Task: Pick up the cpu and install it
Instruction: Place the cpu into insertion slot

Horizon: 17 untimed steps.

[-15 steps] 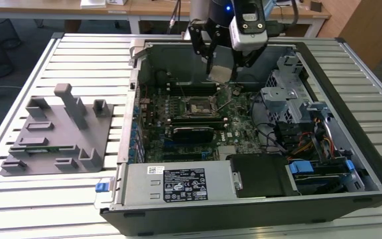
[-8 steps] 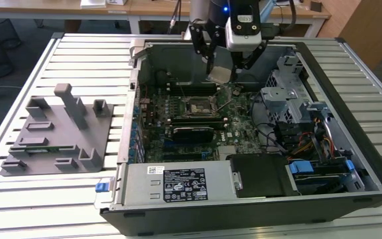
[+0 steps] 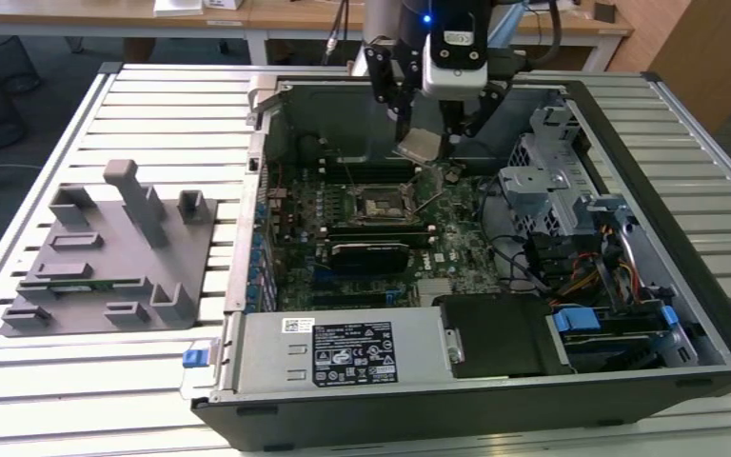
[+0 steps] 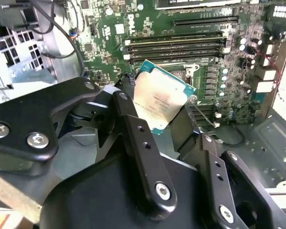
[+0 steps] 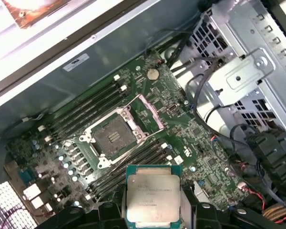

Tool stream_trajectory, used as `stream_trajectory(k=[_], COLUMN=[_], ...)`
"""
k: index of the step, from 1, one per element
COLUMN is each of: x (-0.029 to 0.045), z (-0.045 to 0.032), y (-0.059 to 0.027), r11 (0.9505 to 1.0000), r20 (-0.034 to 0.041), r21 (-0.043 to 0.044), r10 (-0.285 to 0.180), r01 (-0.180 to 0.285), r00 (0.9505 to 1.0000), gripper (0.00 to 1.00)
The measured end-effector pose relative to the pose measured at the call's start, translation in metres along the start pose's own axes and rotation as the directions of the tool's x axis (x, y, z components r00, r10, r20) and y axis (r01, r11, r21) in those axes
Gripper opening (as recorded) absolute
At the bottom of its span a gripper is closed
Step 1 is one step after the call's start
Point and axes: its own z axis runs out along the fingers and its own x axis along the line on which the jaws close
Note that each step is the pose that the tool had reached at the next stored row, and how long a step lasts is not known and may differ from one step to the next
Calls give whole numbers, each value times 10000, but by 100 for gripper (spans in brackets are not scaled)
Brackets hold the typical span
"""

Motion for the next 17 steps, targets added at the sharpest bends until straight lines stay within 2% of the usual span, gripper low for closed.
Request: stream_trajectory(k=[4,8,13,17], x=[0,1,1,2], z=[10,21,36,52], y=[1,1,0,0], r11=[9986,9942,9836,9688], r20=[26,54,88,115], r21=[22,42,62,74], r10=[531,1070,1803,2476], r01=[-531,-1070,-1804,-2477], r00=[9986,9942,9836,9688], gripper=[54,54,54,54])
